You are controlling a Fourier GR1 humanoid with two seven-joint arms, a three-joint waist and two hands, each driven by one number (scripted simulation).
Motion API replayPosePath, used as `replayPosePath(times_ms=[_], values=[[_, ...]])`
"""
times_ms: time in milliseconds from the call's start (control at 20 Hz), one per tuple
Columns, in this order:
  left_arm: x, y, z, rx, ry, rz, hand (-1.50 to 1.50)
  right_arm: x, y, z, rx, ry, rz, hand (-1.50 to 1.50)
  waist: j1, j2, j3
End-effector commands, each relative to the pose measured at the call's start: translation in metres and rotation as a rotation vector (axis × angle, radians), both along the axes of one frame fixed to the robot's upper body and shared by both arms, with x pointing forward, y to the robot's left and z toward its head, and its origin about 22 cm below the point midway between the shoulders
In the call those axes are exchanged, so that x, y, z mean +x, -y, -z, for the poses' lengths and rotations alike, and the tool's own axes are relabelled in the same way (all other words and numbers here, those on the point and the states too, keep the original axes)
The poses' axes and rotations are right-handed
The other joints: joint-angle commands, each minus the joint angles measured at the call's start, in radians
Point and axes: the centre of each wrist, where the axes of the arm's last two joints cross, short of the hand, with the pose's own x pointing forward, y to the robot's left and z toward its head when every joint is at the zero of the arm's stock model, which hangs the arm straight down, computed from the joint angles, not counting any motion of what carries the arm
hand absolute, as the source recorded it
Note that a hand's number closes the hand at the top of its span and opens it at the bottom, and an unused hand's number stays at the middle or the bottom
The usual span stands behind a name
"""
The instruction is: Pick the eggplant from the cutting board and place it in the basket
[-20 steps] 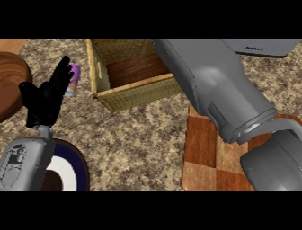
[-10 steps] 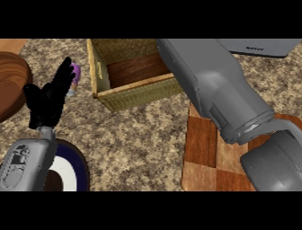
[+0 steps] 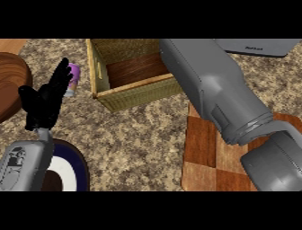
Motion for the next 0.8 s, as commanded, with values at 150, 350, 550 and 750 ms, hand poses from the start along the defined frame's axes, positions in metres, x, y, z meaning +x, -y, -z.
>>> replayPosePath(times_ms=[150,350,550,750], values=[[-0.003,0.005,0.002,-0.011,0.005,-0.009,0.00,-0.001,0.000,0.006,0.087,-0.041,0.124,1.50,-0.011,-0.002,0.001],[0.003,0.011,-0.007,-0.018,-0.009,0.022,0.00,0.000,0.004,0.016,0.096,-0.100,0.207,1.50,0.014,0.002,0.000],[0.000,-0.002,-0.002,-0.010,-0.015,-0.005,0.00,0.000,0.006,0.020,0.128,-0.048,0.245,-1.50,-0.010,-0.006,0.000],[0.009,0.000,-0.014,-0.003,-0.005,-0.002,0.00,-0.001,-0.003,0.001,0.181,0.133,0.197,-1.50,-0.003,-0.005,0.000]])
